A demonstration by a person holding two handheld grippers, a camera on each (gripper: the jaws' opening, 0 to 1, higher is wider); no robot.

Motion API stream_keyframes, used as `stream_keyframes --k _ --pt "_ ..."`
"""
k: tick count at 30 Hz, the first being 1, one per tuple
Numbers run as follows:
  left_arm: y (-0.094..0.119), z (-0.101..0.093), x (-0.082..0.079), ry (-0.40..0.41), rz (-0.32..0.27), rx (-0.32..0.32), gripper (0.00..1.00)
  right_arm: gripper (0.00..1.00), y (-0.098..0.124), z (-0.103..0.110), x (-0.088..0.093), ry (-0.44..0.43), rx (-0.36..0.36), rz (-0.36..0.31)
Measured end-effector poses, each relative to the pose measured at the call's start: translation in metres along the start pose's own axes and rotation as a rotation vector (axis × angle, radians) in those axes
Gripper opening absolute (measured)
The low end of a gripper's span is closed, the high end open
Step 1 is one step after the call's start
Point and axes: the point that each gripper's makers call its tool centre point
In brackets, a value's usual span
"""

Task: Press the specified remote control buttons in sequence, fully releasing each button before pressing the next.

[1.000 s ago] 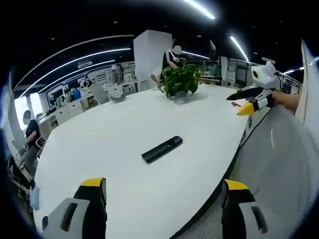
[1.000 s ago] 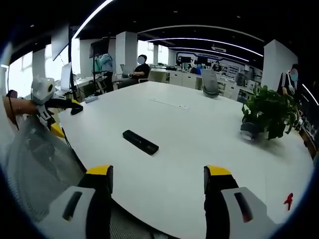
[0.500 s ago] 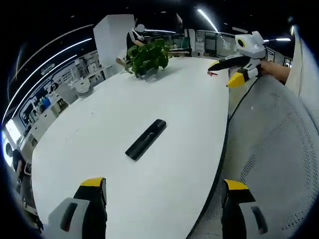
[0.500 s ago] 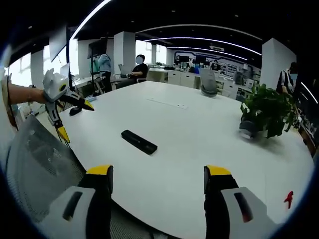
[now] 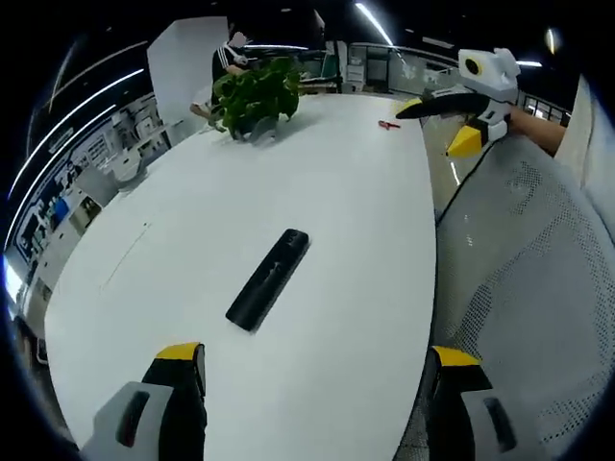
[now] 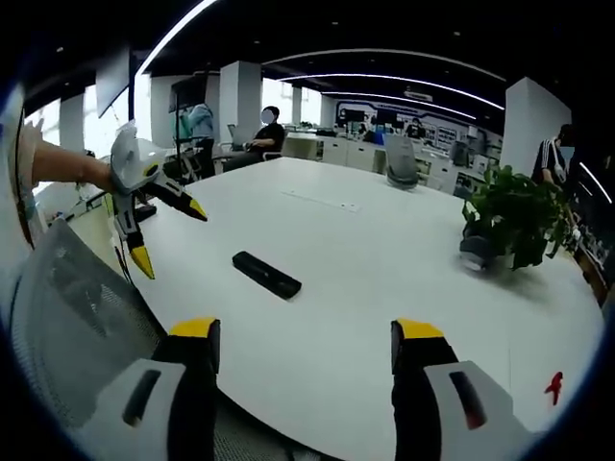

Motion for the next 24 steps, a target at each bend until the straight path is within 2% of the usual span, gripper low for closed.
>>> stream_keyframes --k 1,3,4,9,14,17,20,24 --pt "-0.003 0.0 -0.002 -0.008 -0.004 0.015 1.0 0.75 0.0 0.0 0.001 0.001 -0.001 0.005" --pt "-0.006 -0.001 -0.003 -0.028 0.0 0.043 0.91 0.74 0.0 0.0 0.002 -0.001 0.0 0.009" --pt "-0.008 0.001 -0.004 -0.039 -0.003 0.033 0.87 0.74 0.0 -0.001 0.001 -0.003 0.002 0.007" --pt "-0.02 0.007 -0.006 -0.038 0.002 0.053 0.85 0.73 0.0 -0.003 0.002 -0.012 0.008 0.008" --pt "-0.031 0.016 -0.009 -0.033 0.0 0.056 0.74 0.73 0.0 -0.003 0.003 -0.013 0.008 0.011" --pt "-0.037 0.018 -0.012 -0.005 -0.004 0.075 0.76 0.72 0.0 -0.003 0.003 -0.013 0.009 0.012" --pt "-0.043 0.022 -0.011 -0.028 0.013 0.071 0.78 0.7 0.0 -0.003 0.003 -0.014 0.007 0.013" --pt "-0.051 0.028 -0.013 -0.017 0.021 0.07 0.79 0.71 0.0 -0.001 0.002 -0.018 -0.001 0.006"
Point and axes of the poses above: the point that each gripper's makers call its tool centre point, and the gripper's own axes: y roughly backward along the fingers, z roughly to its left, x roughly out of its underside, and after that the axes turned 7 degrees about -x, right-handed
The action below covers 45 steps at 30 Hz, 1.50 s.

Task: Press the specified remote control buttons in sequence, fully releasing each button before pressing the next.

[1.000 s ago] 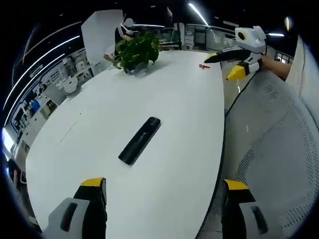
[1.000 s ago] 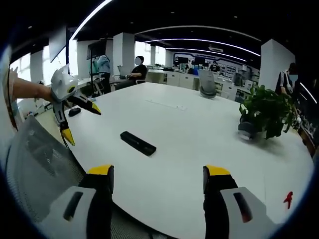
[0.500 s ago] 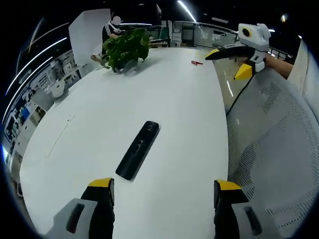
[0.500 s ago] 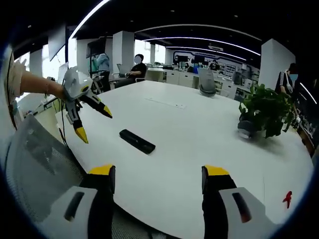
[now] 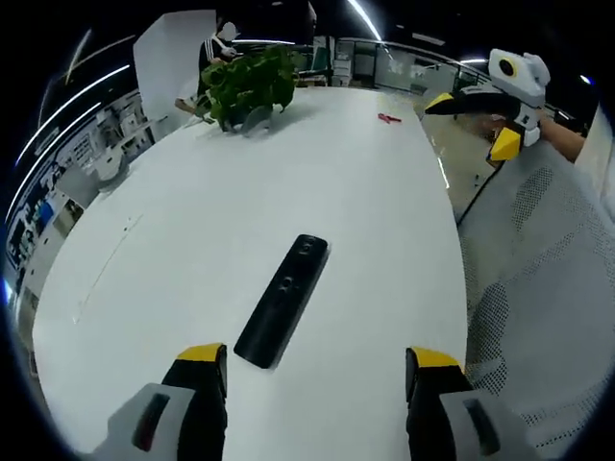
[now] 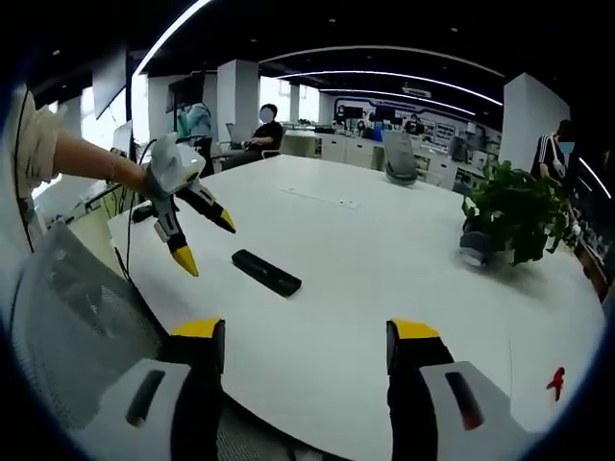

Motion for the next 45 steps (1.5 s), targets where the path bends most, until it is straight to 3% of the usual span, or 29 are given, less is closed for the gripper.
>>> stream_keyframes --k 8,16,28,45 --pt "-0.014 0.004 0.006 -0.035 0.055 0.021 0.78 0.71 -0.001 -0.001 0.002 0.006 0.004 0.014" --pt "-0.023 0.008 0.004 -0.062 0.075 0.022 0.78 0.7 -0.002 0.0 0.004 0.011 0.001 0.026" --pt "-0.031 0.016 0.016 -0.09 0.153 0.025 0.78 0.7 -0.002 0.0 0.006 0.005 -0.003 0.033" --pt "-0.04 0.027 0.012 -0.108 0.185 0.032 0.77 0.69 -0.004 0.002 0.009 0.011 -0.013 0.054"
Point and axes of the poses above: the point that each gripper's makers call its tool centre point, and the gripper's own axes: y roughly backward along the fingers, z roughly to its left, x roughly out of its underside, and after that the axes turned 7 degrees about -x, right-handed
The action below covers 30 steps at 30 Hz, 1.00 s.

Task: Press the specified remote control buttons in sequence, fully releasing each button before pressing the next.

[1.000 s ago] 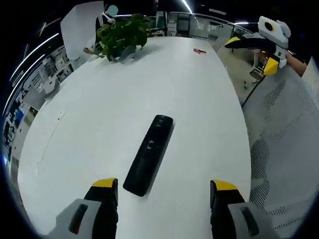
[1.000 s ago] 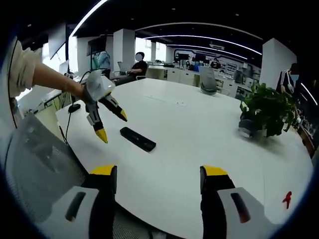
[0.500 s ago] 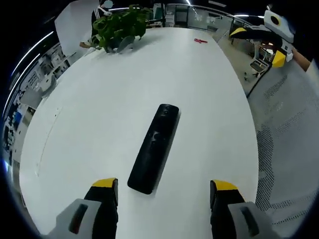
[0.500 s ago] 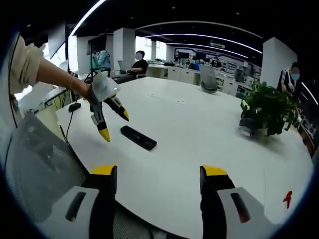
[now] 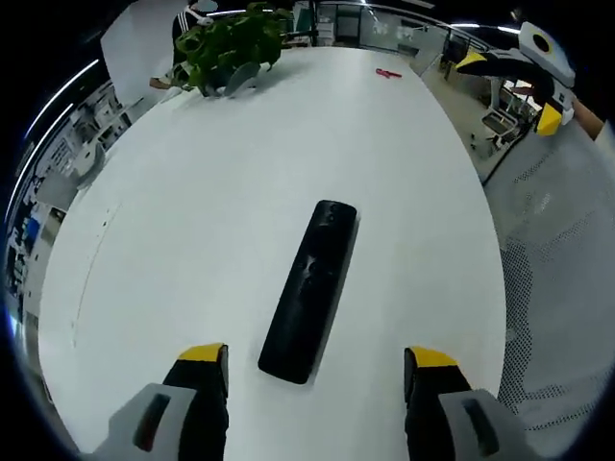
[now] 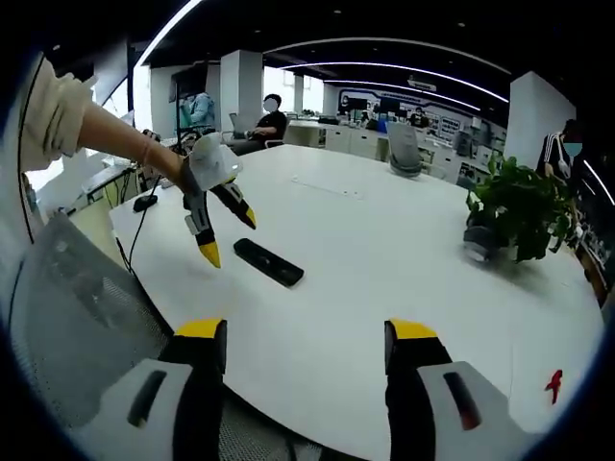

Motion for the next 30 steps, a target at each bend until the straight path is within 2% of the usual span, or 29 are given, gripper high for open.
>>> stream_keyframes --k 8,21,30 --pt "-0.006 0.007 -0.001 -0.016 0.017 -0.004 0.78 0.69 0.0 -0.001 0.0 -0.002 0.003 0.002" --pt "-0.011 0.009 -0.003 0.004 0.015 0.02 0.76 0.69 0.001 -0.003 0.001 -0.004 0.016 0.005" --pt "-0.016 0.013 -0.002 0.012 0.016 0.019 0.69 0.69 0.001 -0.005 0.003 -0.005 0.025 0.015"
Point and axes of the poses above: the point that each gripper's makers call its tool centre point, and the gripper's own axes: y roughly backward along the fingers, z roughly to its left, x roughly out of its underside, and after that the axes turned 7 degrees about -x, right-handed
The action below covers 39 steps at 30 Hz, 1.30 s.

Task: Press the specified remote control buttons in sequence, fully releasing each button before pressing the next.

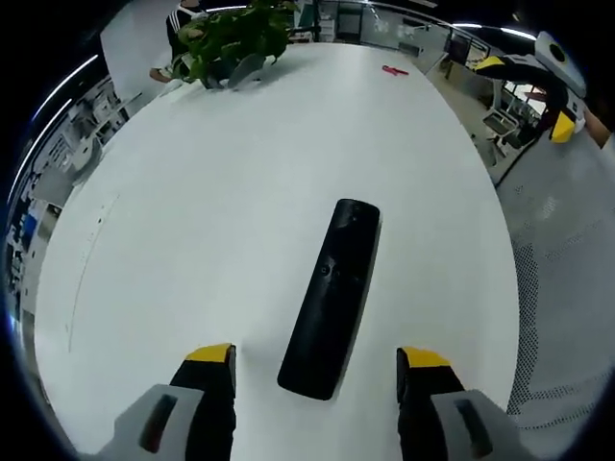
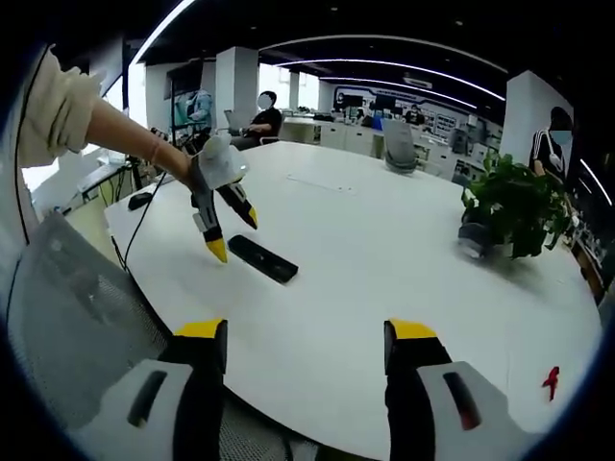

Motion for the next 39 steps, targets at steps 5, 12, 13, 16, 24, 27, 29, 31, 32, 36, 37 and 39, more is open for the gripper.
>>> stream_keyframes --k 5,12,13,16,24,27,29,31,32,36,37,39 --pt "-0.0016 0.0046 -0.0045 0.011 -0.016 -0.012 0.61 0.69 0.0002 -0.0009 0.0006 0.003 0.006 0.005" --pt "-0.0036 0.0065 -0.0048 -0.019 -0.005 -0.013 0.5 0.68 -0.0002 -0.0004 0.0008 0.006 0.002 0.008" --pt "-0.0038 0.0065 -0.0049 -0.023 -0.005 -0.014 0.48 0.68 -0.0002 -0.0004 0.001 0.006 0.002 0.009" --pt "-0.0054 0.0076 -0.0049 -0.032 0.003 -0.019 0.45 0.68 -0.0002 -0.0006 0.0012 0.003 0.003 0.009" --pt "-0.0081 0.0081 -0.0073 -0.038 0.01 -0.004 0.41 0.68 -0.0001 -0.0016 0.002 0.011 0.01 0.015" --pt "-0.0082 0.0042 -0.0073 -0.042 0.017 0.021 0.37 0.67 -0.0002 -0.0014 0.002 0.012 0.009 0.015" --pt "-0.0082 0.0039 -0.008 -0.045 0.017 0.018 0.34 0.67 -0.0002 -0.0013 0.0019 0.012 0.008 0.015" --pt "-0.008 0.0034 -0.0083 -0.049 0.018 0.019 0.32 0.66 -0.0003 -0.0012 0.0021 0.01 0.007 0.015" --pt "-0.008 0.0036 -0.0083 -0.05 0.018 0.018 0.3 0.66 -0.0004 -0.0011 0.0021 0.011 0.006 0.016" --pt "-0.0081 0.0042 -0.0087 -0.058 0.019 0.018 0.28 0.66 -0.0008 -0.0007 0.0025 0.014 0.004 0.018" --pt "-0.0082 0.0042 -0.0087 -0.062 0.019 0.019 0.27 0.66 -0.0008 -0.0007 0.0025 0.014 0.004 0.018" --pt "-0.0083 0.0043 -0.0087 -0.065 0.019 0.019 0.27 0.66 -0.0009 -0.0005 0.0026 0.014 0.003 0.019"
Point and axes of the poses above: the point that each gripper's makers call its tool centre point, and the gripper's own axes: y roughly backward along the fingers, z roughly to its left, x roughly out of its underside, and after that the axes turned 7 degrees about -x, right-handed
